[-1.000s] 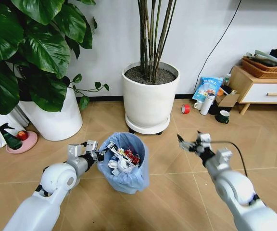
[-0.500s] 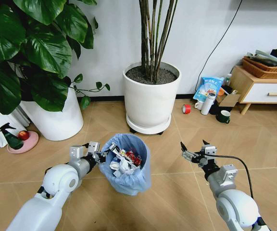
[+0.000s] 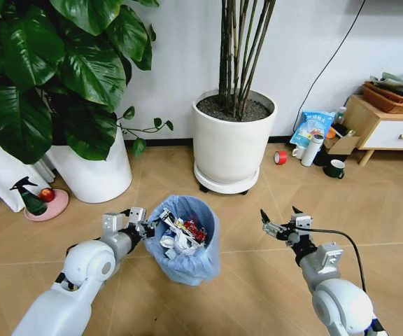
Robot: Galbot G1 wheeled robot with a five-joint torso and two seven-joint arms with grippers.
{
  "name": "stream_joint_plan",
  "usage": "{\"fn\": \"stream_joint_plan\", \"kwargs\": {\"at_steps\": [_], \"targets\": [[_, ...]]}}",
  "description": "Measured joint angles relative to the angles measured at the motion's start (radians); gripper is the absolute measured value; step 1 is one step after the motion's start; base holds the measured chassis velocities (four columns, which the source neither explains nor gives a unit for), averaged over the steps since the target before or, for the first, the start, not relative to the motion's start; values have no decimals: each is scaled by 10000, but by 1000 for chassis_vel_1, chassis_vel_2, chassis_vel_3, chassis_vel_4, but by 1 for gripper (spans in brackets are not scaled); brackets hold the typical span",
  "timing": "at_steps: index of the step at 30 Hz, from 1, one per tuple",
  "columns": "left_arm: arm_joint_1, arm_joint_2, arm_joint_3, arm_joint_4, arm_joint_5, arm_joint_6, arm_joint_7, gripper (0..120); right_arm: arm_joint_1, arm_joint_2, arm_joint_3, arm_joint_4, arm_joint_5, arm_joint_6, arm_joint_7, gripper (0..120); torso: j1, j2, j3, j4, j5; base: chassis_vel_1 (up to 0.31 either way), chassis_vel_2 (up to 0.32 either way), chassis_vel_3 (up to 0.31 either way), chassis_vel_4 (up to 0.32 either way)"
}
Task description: Pick up the trash bin and place the garbage on the floor into it.
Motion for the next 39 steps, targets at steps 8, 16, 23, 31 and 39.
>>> {"fn": "stream_joint_plan", "kwargs": {"at_steps": [8,16,23,31,39], "targets": [[60,1,-65,-57,24,-8,2,0,3,-3,-155,-25,4,-21,-17,100,0,0,0,2,-1,127,18,-134,-13],[134,13,-95,-133,24,-13,10,0,-159,83,-196,15,-127,-21,-27,100,0,-2,0,1,0,109,-42,-110,57],[212,18,-124,-211,32,-15,13,0,-361,171,-180,135,-249,-15,-48,100,-1,-1,-1,1,0,155,-127,-160,116],[364,-10,-164,-313,106,-20,15,0,-672,354,-195,274,-555,57,-141,100,-1,-1,-1,1,-2,167,-114,-161,117],[608,-25,-259,-472,208,-31,21,0,-873,433,-228,358,-649,128,-179,100,-1,-1,-1,1,0,170,-115,-170,111]]}}
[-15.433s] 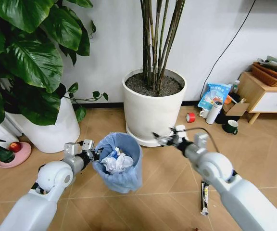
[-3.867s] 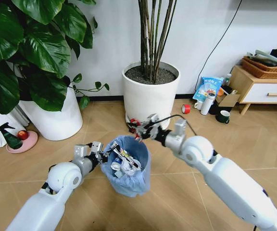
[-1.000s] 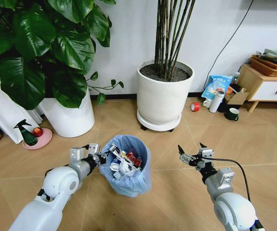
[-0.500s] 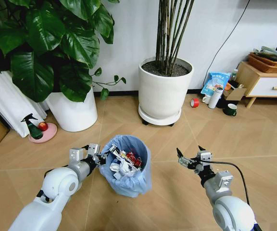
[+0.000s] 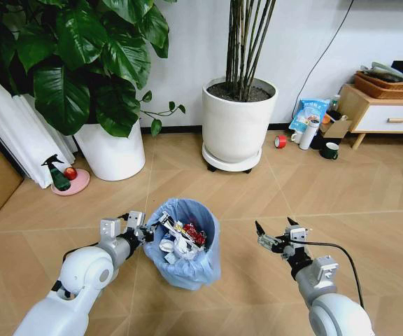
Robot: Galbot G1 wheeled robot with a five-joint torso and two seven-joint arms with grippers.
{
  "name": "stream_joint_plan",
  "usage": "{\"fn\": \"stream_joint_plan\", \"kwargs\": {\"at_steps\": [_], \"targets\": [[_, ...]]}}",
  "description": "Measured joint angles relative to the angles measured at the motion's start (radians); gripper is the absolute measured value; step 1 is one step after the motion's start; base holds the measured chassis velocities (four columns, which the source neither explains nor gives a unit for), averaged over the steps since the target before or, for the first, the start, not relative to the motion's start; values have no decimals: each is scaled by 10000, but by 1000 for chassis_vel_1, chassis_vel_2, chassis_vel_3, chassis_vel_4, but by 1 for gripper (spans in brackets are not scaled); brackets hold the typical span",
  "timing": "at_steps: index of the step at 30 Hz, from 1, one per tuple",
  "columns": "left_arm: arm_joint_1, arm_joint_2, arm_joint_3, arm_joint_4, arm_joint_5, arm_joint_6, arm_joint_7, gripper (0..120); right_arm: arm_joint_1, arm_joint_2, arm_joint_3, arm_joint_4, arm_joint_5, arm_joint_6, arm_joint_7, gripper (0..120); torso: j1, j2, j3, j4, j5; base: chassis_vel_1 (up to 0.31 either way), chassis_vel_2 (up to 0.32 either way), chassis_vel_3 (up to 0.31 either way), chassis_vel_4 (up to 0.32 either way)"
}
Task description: Pick up the trash bin and place the garbage on the floor into it.
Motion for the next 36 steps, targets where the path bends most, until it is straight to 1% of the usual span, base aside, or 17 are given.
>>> {"fn": "stream_joint_plan", "kwargs": {"at_steps": [6,8,10,14,16,19,20,22,23,25,26,27,30,36], "targets": [[112,-56,-18,-67,86,-19,4,0,-165,56,39,119,-67,18,-1,100,0,0,0,2,-3,201,-141,-192,140],[123,-74,-17,-84,107,-22,6,0,-221,65,65,145,-86,30,-1,100,0,0,0,-1,3,223,-157,-229,190],[154,-114,-15,-101,146,-32,6,0,-348,87,135,195,-142,62,-5,100,0,-1,0,-2,-4,233,-215,-241,201],[225,-166,-13,-146,219,-41,11,0,-531,143,226,249,-235,147,-27,100,0,0,0,0,2,264,-216,-267,206],[303,-183,-26,-191,252,-54,12,0,-580,158,249,258,-255,187,-33,100,-1,0,-1,-1,-1,269,-198,-279,199],[391,-190,-52,-233,278,-58,14,0,-592,164,248,257,-264,195,-39,100,0,0,-1,-1,2,263,-207,-267,204],[443,-192,-76,-257,296,-61,16,0,-586,168,238,258,-265,199,-41,100,0,0,0,0,-4,270,-215,-251,195],[487,-194,-93,-270,308,-61,18,0,-575,173,225,257,-265,199,-42,100,-1,0,0,2,-3,250,-215,-251,196],[520,-194,-126,-294,316,-66,23,0,-557,181,205,255,-265,200,-43,100,-1,0,0,0,8,250,-194,-255,196],[539,-195,-163,-299,320,-69,30,0,-540,192,186,242,-266,200,-44,100,-1,1,0,1,-6,267,-204,-278,207],[539,-195,-163,-299,320,-69,30,0,-540,192,186,242,-266,200,-44,100,-1,1,0,1,-6,262,-204,-278,198],[539,-194,-178,-299,320,-71,31,0,-542,200,180,221,-266,200,-44,100,0,0,1,0,4,246,-183,-243,193],[531,-207,-178,-298,320,-73,32,0,-551,205,185,212,-267,201,-45,100,-1,1,-1,0,-2,244,-185,-235,193],[502,-250,-125,-254,343,-80,36,0,-521,212,214,120,-267,206,-44,100,1,0,1,0,-2,251,-194,-268,199]]}}
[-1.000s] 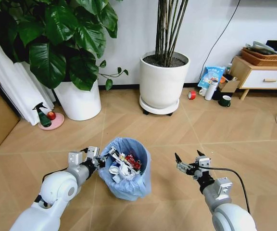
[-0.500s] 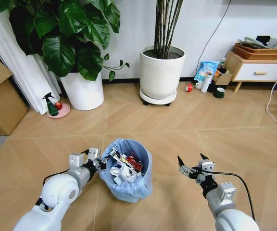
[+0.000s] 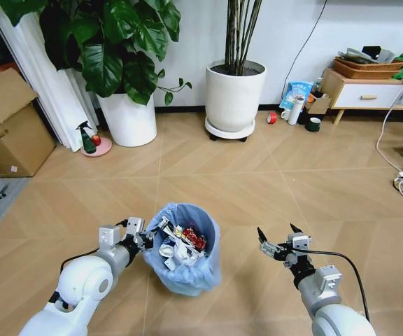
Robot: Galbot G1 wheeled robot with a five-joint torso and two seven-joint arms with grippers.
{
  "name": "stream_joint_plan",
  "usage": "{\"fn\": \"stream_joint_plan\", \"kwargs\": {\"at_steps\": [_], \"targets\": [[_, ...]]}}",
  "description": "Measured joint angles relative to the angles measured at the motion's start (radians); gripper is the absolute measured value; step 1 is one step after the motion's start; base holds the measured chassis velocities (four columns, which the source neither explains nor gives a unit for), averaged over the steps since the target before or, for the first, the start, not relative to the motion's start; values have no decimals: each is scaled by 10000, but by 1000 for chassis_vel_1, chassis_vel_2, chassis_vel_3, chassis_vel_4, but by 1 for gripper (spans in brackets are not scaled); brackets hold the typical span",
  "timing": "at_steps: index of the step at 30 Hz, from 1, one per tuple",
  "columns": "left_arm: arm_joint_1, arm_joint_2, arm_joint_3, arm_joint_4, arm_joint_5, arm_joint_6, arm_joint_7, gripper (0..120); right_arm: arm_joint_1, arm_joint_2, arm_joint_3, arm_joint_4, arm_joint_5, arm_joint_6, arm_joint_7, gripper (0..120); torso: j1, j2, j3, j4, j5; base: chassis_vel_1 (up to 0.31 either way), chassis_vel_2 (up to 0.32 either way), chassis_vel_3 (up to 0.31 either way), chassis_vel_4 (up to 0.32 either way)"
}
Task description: Pick up the trash bin and place the garbage on the floor into it.
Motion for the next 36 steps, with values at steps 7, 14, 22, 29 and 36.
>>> {"fn": "stream_joint_plan", "kwargs": {"at_steps": [7,14,22,29,36], "targets": [[-48,0,13,59,0,-11,9,0,57,4,-14,-86,8,1,5,100,-1,0,-1,0,3,258,-207,-247,190],[-50,4,8,80,-12,-14,12,0,77,24,-30,-145,12,0,6,100,-1,0,-1,-2,3,242,-178,-245,185],[3,0,-30,85,-21,-21,7,0,125,27,-108,-225,22,-1,16,100,0,0,0,0,0,238,-186,-239,182],[38,-75,0,110,25,-26,-4,0,138,-45,-58,-245,74,-3,20,100,0,0,0,0,8,240,-194,-238,186],[12,-91,6,125,49,-31,-1,0,116,-47,-51,-246,91,-3,22,100,-1,1,-1,-4,4,217,-159,-220,165]]}}
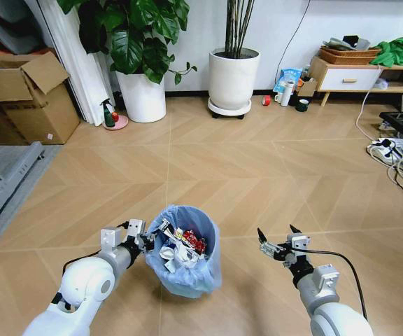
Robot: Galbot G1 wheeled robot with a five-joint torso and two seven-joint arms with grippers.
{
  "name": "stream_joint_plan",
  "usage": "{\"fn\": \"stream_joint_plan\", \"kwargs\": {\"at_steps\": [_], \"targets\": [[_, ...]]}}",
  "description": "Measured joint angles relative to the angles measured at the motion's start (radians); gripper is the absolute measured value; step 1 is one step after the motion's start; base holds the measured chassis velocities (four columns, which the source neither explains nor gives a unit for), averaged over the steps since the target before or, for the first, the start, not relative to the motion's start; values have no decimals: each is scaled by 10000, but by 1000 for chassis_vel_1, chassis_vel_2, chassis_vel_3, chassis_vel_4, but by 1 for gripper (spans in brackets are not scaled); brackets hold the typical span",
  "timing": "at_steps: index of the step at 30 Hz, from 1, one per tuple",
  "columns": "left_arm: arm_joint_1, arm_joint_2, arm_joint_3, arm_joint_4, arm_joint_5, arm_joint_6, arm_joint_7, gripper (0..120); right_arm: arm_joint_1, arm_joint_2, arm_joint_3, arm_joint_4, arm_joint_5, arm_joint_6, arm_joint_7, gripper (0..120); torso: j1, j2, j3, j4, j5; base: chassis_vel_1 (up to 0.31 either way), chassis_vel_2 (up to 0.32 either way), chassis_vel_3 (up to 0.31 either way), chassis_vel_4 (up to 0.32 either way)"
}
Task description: Pick up the trash bin and place the garbage on the floor into it.
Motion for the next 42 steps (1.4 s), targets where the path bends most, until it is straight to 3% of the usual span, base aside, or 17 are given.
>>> {"fn": "stream_joint_plan", "kwargs": {"at_steps": [18,42], "targets": [[-9,-4,-16,-4,5,-3,8,0,-58,117,-35,-47,62,139,34,100,-2,0,-3,3,2,201,-163,-208,160],[-25,-16,1,-57,5,-24,10,0,-238,264,23,42,-26,167,-6,100,1,0,0,2,0,-44,-40,52,37]]}}
